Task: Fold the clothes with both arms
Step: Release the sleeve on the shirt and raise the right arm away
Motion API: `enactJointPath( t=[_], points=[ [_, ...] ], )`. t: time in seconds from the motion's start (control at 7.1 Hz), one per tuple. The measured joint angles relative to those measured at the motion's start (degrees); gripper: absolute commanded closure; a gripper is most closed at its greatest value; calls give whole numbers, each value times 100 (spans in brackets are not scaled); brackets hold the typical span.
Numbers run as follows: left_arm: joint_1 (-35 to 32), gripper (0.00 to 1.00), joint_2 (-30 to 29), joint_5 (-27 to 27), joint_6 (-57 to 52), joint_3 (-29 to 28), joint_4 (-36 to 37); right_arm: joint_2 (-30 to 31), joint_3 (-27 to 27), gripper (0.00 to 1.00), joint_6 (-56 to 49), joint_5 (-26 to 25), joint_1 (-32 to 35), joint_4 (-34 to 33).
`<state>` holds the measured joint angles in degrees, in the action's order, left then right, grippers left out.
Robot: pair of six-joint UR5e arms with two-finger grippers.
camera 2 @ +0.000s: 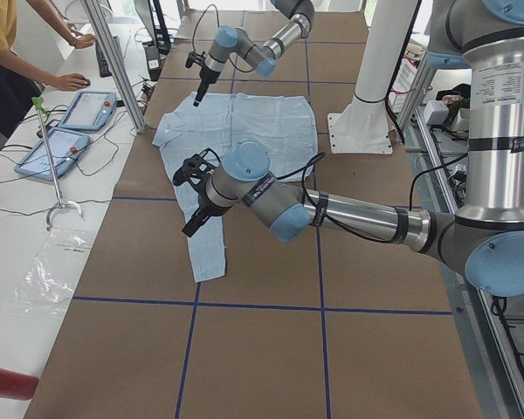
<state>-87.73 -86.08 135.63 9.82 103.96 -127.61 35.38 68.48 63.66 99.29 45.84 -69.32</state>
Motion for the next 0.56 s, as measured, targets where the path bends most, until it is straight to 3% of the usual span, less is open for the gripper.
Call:
enactJointPath(
  t=[0.28,0.56],
  points=[
    [446,0,186,-123,1121,-270,-902,937,462,0,-1434,1641,1406,-34],
    [1055,3,230,-855,2231,-1256,-2418,1783,885,0,-2338,2524,2317,-11]
  ],
)
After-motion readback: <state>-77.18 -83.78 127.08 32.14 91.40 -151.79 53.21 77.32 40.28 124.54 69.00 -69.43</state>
